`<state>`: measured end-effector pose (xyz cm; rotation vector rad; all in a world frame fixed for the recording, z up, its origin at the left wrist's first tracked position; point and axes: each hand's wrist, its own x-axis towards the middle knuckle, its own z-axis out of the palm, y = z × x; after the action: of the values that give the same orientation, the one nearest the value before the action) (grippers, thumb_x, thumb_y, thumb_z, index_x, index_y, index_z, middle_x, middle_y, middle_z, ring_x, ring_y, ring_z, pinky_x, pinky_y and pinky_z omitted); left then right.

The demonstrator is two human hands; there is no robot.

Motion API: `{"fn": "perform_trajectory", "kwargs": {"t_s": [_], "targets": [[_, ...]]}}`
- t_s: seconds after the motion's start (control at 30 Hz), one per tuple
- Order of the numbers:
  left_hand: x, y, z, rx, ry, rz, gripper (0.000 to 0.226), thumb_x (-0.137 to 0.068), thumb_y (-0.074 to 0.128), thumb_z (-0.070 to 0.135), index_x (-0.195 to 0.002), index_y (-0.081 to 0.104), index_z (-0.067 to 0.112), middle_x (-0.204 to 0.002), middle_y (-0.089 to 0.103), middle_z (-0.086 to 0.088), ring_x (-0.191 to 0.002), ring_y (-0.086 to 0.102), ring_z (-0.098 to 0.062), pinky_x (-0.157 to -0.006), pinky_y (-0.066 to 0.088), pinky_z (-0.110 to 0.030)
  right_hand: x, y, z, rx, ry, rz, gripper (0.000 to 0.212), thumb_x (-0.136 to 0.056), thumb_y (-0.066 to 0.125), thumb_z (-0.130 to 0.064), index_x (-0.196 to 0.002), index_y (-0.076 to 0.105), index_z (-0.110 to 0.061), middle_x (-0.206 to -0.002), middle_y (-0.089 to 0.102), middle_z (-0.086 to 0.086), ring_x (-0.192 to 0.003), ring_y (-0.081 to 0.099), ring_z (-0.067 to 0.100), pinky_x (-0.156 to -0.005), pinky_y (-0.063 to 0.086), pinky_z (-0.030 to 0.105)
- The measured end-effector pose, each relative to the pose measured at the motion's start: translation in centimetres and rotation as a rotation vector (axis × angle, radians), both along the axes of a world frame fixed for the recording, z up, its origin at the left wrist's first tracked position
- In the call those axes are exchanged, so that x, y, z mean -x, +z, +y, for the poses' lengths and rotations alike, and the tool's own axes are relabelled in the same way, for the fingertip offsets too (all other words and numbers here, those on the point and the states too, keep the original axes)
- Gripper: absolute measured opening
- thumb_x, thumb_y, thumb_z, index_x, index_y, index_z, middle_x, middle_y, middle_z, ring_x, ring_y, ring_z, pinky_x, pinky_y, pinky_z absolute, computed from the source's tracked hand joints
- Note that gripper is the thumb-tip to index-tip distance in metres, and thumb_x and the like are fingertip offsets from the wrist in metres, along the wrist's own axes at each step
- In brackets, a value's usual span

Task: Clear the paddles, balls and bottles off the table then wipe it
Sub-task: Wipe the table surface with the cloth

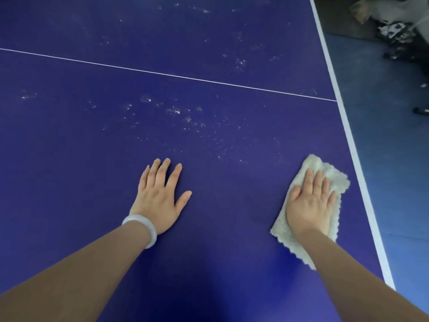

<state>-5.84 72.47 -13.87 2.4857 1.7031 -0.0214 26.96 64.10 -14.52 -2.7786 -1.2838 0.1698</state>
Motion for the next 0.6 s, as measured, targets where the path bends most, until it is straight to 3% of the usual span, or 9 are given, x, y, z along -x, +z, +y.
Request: {"fn": "perform_trajectory", "kwargs": {"t_s": [0.17, 0.3, 0.47, 0.53, 0.6], "targets": [[0.0, 0.2, -0.1, 0.004, -0.001, 0.008, 0.075, -0.096, 0.012, 0.062, -0.154, 0.027, 0.018, -0.158, 0.026, -0.014, -0.149, 0.017, -0.033, -0.122, 0.015, -0.049, 6.5, -0.2, -1.4, -0.007, -0.009, 0.015, 0.062, -0.101, 0.010, -0.038, -0.157, -0.009, -0.021, -0.164, -0.013, 0.001, -0.152, -0.013, 0.020, -0.123, -0.011, 0.043], [0.1, 0.1, 0.0, 0.015, -0.016, 0.013, 0.074, -0.097, 0.015, 0.061, -0.153, 0.029, 0.016, -0.157, 0.029, -0.016, -0.148, 0.020, -0.035, -0.121, 0.017, -0.051, 5.4, -0.1, 0.8, 0.008, -0.014, 0.008, 0.062, -0.102, 0.014, -0.037, -0.158, -0.005, -0.020, -0.165, -0.009, 0.001, -0.152, -0.010, 0.021, -0.123, -0.010, 0.044], [0.0, 0.0, 0.1, 0.015, -0.020, 0.041, 0.074, -0.097, 0.012, 0.061, -0.154, 0.027, 0.017, -0.158, 0.027, -0.015, -0.149, 0.018, -0.034, -0.121, 0.016, -0.051, 4.5, 0.3, 8.3, -0.013, -0.205, 0.043, 0.063, -0.102, 0.015, -0.035, -0.158, -0.001, -0.013, -0.166, -0.003, 0.010, -0.152, -0.006, 0.029, -0.122, -0.004, 0.051], [0.1, 0.0, 0.1, 0.012, -0.024, 0.040, 0.073, -0.097, 0.013, 0.061, -0.154, 0.028, 0.017, -0.158, 0.028, -0.015, -0.148, 0.020, -0.034, -0.121, 0.018, -0.051, 6.6, 0.4, 10.3, -0.012, -0.100, 0.053, 0.062, -0.102, 0.013, -0.035, -0.158, -0.004, -0.013, -0.166, -0.007, 0.010, -0.152, -0.009, 0.029, -0.123, -0.006, 0.050], [0.1, -0.1, 0.1, 0.009, -0.025, 0.036, 0.072, -0.097, 0.016, 0.060, -0.153, 0.030, 0.016, -0.157, 0.030, -0.015, -0.147, 0.022, -0.035, -0.120, 0.019, -0.051, 8.9, 0.1, 10.4, 0.001, 0.147, 0.019, 0.062, -0.101, 0.008, -0.037, -0.158, -0.008, -0.016, -0.165, -0.011, 0.005, -0.152, -0.012, 0.025, -0.123, -0.008, 0.047]]}}
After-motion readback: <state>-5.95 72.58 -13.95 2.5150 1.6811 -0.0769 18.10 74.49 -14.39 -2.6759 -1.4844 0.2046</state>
